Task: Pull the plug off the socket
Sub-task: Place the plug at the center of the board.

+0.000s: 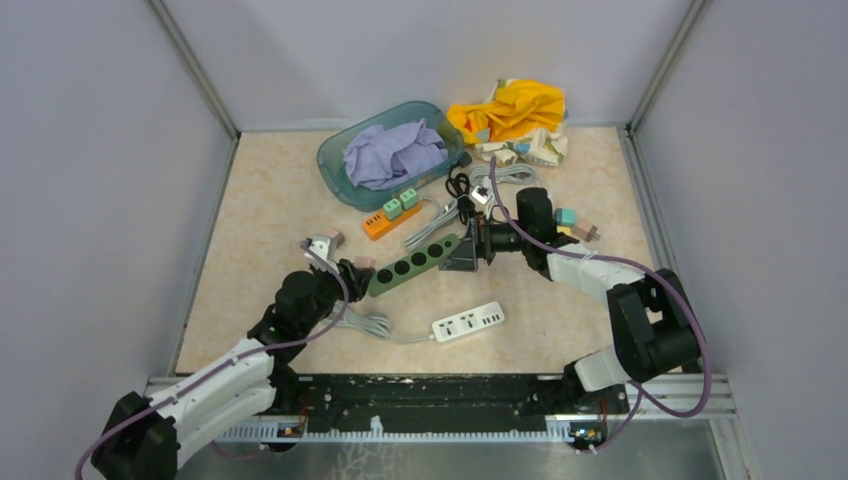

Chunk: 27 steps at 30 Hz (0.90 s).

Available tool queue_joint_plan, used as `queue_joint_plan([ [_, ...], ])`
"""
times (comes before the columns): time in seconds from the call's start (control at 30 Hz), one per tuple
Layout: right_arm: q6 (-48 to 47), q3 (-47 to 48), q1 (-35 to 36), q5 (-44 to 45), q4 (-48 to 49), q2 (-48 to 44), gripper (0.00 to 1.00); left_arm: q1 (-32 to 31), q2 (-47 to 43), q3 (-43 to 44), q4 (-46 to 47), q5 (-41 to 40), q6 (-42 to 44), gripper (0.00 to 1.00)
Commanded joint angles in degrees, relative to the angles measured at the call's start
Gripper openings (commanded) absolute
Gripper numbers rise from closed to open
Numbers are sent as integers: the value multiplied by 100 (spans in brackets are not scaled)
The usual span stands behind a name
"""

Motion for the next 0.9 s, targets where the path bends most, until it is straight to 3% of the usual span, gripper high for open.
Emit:
queue_joint_plan([
  [0.0, -109, 309, -54, -118, 141, -256, 99, 204, -105, -46, -17, 145, -155, 0],
  [0.87, -119, 300, -62, -94, 132, -258, 99, 2109, 374, 2, 146, 1385, -979, 0],
])
